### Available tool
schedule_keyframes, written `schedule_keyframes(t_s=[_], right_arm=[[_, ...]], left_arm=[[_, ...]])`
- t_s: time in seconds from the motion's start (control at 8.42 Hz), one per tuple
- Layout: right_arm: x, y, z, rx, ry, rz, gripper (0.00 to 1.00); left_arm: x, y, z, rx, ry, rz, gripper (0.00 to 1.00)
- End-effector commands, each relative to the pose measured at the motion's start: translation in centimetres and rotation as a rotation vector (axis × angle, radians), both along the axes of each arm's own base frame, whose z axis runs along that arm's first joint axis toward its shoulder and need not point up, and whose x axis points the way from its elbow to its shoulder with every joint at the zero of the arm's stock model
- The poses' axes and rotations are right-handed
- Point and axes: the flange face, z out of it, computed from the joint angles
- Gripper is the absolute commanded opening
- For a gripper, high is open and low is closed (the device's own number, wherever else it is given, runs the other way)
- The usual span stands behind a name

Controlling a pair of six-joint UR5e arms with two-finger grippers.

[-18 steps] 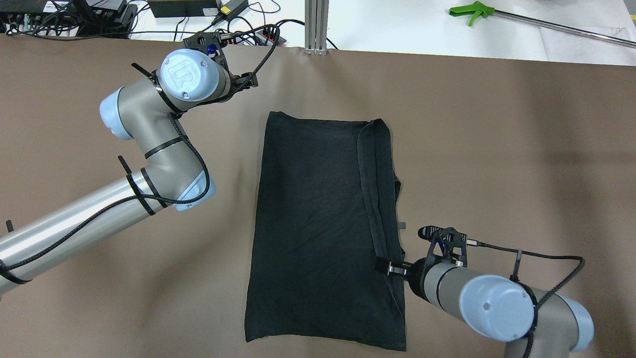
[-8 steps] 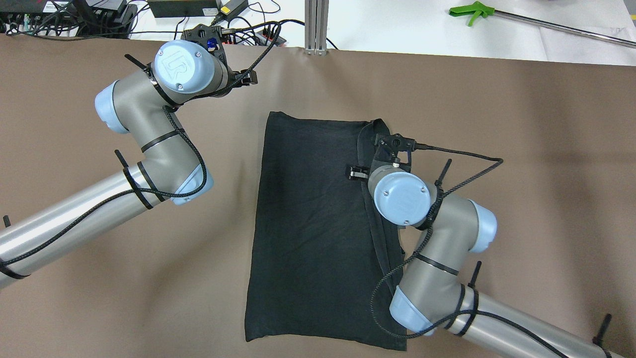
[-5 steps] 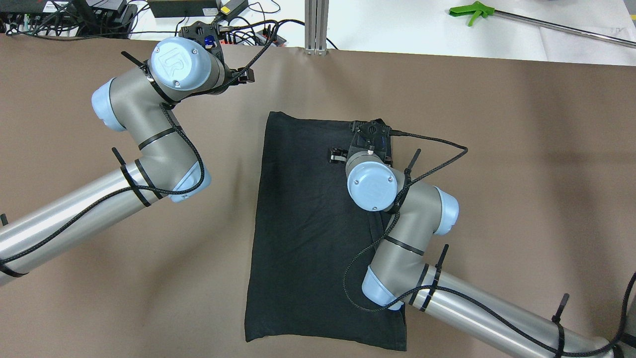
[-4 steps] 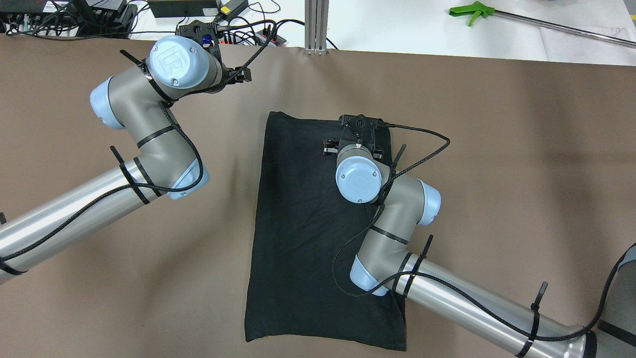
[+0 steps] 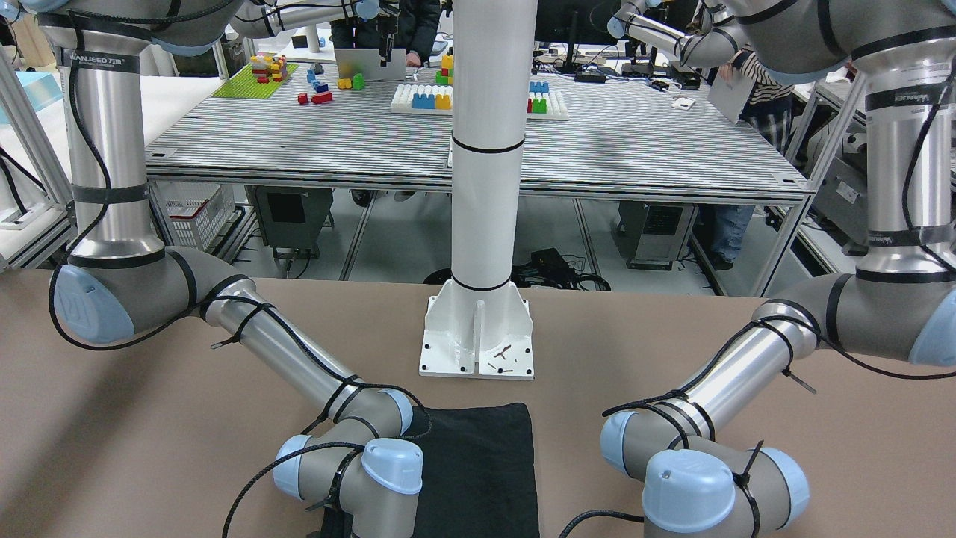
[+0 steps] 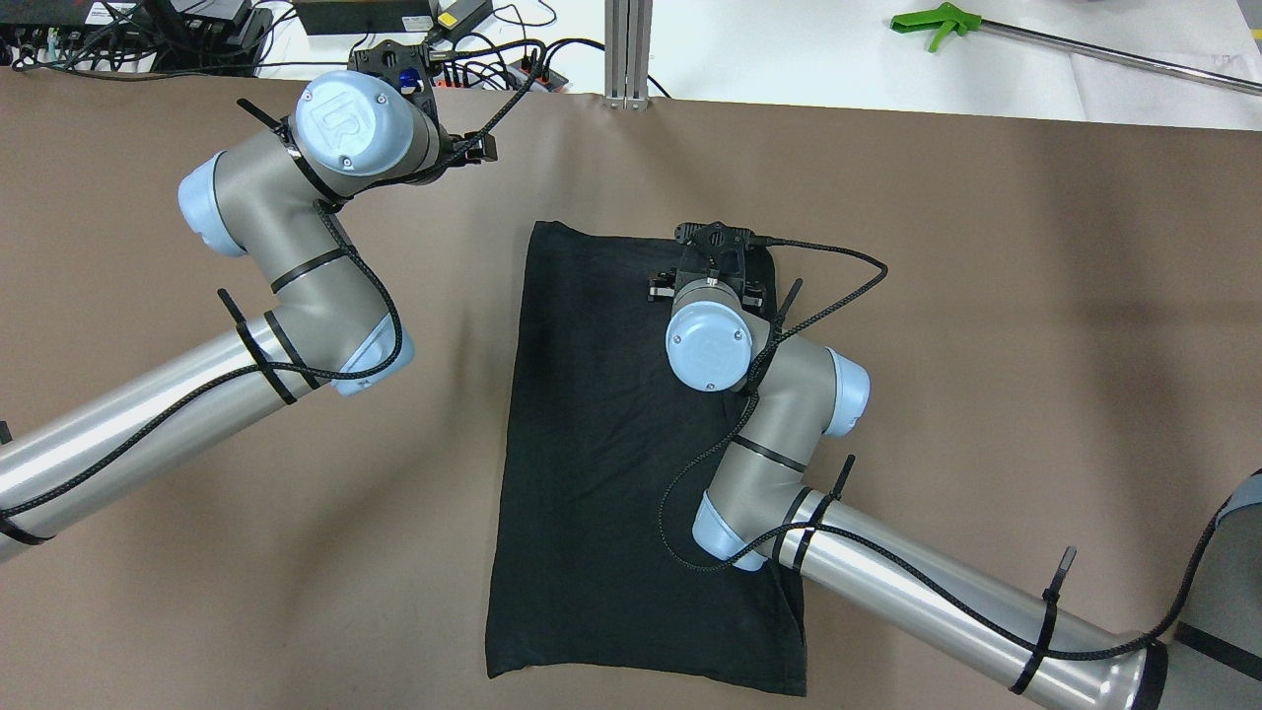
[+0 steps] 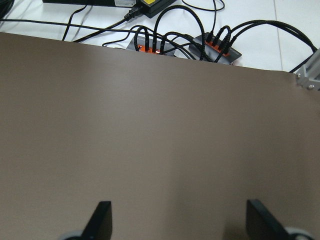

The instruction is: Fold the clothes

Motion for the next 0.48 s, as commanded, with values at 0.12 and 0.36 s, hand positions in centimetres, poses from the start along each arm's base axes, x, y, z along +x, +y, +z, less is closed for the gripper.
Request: schedule_keyframes(t_s=[0.12, 0.36], right_arm=[[0.75, -1.22, -0.31, 0.032, 0.040, -0.030, 0.32], [1.47, -1.91, -0.28, 0.039, 0.060, -0.062, 0.00]], left_arm=[[-0.10, -0.07, 0.07, 0.002, 0.001, -0.002, 0.95], [-0.32, -0.18, -0.13, 0.003, 0.004, -0.006, 0.94]])
